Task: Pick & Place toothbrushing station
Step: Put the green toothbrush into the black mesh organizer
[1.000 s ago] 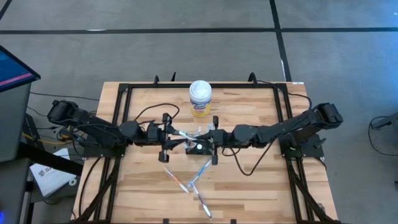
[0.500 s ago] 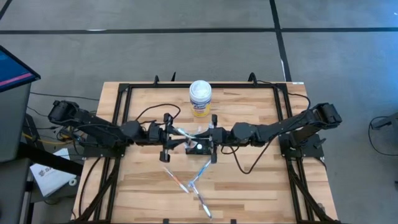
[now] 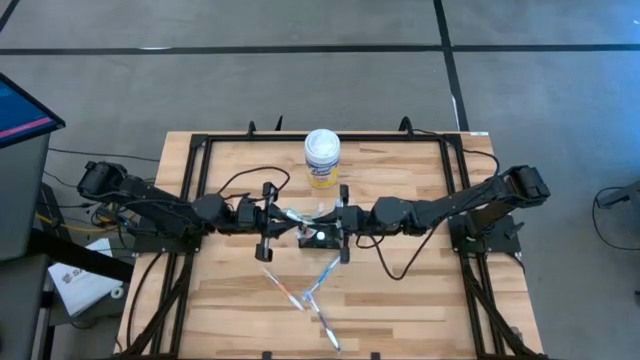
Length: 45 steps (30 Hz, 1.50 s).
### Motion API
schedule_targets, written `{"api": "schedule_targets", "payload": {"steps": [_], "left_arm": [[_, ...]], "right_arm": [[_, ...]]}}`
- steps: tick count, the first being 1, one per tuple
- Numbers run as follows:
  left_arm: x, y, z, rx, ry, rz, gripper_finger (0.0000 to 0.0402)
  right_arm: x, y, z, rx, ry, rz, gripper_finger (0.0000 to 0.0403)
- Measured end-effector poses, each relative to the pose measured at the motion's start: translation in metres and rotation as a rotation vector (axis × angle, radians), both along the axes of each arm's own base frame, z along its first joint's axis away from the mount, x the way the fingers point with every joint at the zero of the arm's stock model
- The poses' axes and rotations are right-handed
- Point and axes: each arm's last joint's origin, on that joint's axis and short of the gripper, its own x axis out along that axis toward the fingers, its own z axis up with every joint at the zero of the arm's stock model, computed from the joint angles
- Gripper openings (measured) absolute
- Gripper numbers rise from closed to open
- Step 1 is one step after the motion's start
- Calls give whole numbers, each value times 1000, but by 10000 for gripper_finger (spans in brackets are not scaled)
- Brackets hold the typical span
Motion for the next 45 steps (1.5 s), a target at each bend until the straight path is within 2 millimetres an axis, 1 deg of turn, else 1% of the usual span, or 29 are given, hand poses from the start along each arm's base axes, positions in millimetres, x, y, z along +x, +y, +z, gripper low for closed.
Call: {"api": "schedule_targets", "payload": {"steps": [4,9,17,21,26,29,34,42,45], "left_arm": [[0,0,-1,3,9,2,5],[-1,1,2,-4,-16,17,5],[-8,6,6,1,32,42,4],[-14,11,8,-30,80,44,4],[-25,14,13,-29,130,47,5],[-31,14,18,-49,118,41,5],[-37,16,20,-46,147,43,4],[-50,19,27,-49,138,50,3],[-55,20,29,-47,150,50,3]], "right_arm": [[0,-2,-2,-6,32,-5,30],[0,-2,-12,-20,114,-10,46],[-1,-5,-19,7,195,-23,51],[-3,-5,-20,5,211,-24,51],[-3,-8,-23,29,240,-37,51],[-3,-10,-23,42,244,-41,51],[-3,-11,-25,44,267,-49,52],[-6,-12,-34,63,364,-60,52],[-6,-12,-35,67,372,-62,52]]}}
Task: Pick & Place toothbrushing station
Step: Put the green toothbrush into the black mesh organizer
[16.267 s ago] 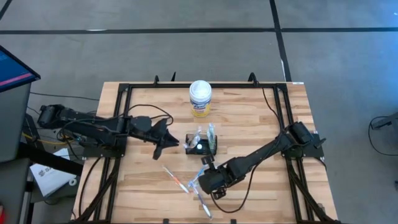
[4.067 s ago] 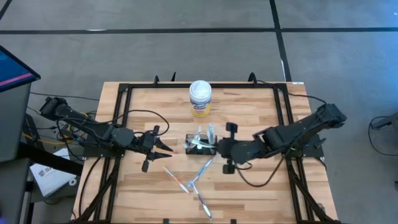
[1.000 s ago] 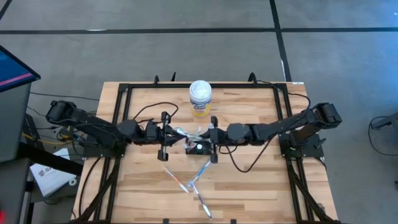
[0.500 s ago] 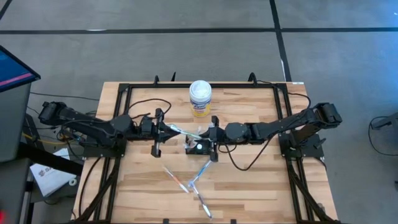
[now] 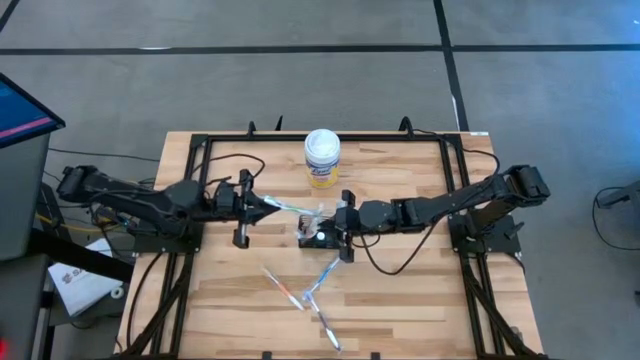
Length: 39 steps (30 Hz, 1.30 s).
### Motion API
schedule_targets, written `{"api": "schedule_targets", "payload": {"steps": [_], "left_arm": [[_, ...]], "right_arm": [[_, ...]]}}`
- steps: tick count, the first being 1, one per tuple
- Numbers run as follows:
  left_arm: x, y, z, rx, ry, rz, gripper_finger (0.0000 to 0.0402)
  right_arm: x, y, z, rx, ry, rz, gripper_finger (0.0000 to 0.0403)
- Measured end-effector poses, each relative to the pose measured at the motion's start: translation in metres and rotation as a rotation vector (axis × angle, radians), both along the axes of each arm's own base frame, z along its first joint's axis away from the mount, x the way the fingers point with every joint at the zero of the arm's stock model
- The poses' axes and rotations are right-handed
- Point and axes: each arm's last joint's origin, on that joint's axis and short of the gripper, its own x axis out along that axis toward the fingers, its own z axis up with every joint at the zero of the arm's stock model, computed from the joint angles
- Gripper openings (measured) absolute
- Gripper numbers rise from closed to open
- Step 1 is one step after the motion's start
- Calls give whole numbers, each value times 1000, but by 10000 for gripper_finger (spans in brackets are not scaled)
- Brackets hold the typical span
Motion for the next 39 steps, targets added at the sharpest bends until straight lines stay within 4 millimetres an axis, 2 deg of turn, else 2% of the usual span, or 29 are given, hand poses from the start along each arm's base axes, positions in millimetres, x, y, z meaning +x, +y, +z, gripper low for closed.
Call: {"api": "schedule_targets", "payload": {"steps": [5,11,15,21,29,32,39], "left_arm": [[-7,2,1,3,26,7,3],[-12,4,-1,4,65,50,3],[-11,6,-5,5,110,72,3],[-5,13,-17,-6,200,119,3],[8,19,-30,-39,278,128,3],[17,18,-40,-51,335,89,3],[32,22,-62,-45,443,119,4]], "right_arm": [[-2,2,3,3,-9,8,52],[-12,11,24,-7,-75,49,52],[-22,18,39,1,-122,76,52],[-34,26,50,4,-139,110,52],[-38,35,51,-10,-136,148,52],[-37,35,48,-13,-121,149,52],[-37,35,49,-13,-122,147,52]]}}
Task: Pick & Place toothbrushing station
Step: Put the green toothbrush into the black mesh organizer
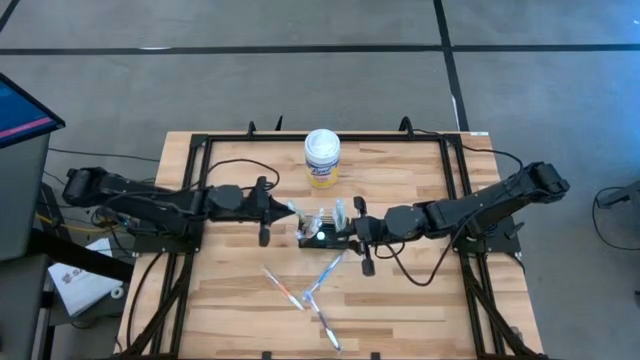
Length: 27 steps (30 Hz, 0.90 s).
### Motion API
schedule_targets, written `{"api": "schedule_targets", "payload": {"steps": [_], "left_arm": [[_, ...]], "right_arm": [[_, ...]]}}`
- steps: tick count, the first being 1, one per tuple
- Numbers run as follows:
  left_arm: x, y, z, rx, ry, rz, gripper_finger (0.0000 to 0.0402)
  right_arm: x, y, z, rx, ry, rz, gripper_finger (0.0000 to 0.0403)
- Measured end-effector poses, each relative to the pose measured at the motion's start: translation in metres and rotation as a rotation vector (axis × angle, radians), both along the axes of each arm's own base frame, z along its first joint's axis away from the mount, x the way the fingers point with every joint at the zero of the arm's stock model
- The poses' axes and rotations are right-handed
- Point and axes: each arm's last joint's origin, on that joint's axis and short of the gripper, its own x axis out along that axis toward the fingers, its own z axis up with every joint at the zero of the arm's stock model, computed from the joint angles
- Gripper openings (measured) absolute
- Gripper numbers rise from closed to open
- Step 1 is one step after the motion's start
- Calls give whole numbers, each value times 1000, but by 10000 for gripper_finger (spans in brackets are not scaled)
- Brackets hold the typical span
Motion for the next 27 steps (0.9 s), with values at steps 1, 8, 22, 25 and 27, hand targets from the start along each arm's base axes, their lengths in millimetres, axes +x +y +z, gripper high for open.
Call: {"api": "schedule_targets", "payload": {"steps": [1,8,22,25,27], "left_arm": [[1,1,-1,-2,4,5,4],[6,4,-8,-43,31,-18,4],[18,4,-29,-50,121,-21,8],[19,4,-30,-50,122,-21,9],[19,4,-30,-50,120,-21,12]], "right_arm": [[0,0,0,-1,3,0,52],[-1,0,-2,-6,20,0,52],[-1,0,-3,-8,27,0,52],[-1,0,-3,-8,27,0,52],[-1,0,-3,-8,28,0,52]]}}
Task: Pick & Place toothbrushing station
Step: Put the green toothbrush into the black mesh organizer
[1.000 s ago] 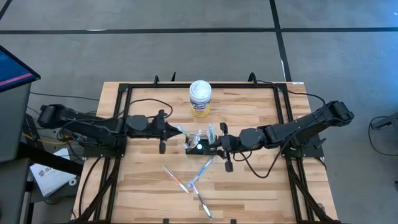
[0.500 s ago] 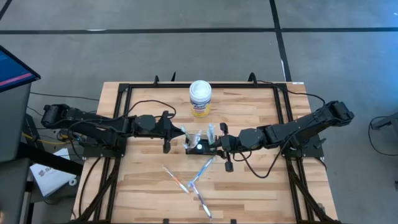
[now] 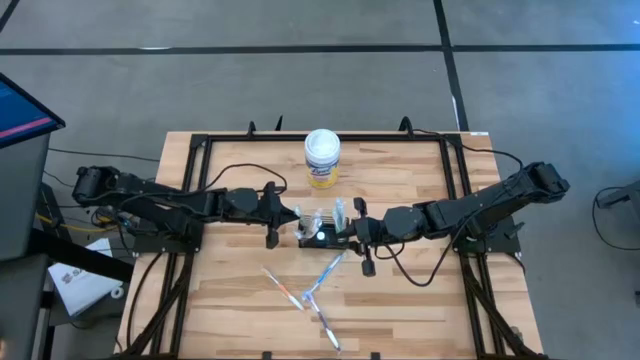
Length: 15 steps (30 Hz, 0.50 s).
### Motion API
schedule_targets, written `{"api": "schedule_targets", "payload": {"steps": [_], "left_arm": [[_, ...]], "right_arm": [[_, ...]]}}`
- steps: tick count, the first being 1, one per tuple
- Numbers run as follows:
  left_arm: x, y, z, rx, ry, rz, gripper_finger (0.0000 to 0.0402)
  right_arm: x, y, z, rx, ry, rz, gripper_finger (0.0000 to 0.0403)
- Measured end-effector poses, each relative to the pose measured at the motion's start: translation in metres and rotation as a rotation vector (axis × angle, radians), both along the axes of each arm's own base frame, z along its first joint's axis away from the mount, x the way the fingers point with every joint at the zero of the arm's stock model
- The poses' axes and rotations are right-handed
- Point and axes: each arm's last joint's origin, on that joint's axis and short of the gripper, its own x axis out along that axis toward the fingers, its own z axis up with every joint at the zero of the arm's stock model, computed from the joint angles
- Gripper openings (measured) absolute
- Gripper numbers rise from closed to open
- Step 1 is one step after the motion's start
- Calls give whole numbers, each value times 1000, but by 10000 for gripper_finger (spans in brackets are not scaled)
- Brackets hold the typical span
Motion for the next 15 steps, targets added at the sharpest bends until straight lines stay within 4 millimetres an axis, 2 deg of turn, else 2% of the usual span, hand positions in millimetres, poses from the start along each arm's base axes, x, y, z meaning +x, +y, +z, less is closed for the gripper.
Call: {"api": "schedule_targets", "payload": {"steps": [9,15], "left_arm": [[0,0,0,-14,-2,18,43],[0,2,0,-12,-2,24,86]], "right_arm": [[0,0,0,0,1,0,52],[1,0,-2,-3,11,0,52]]}}
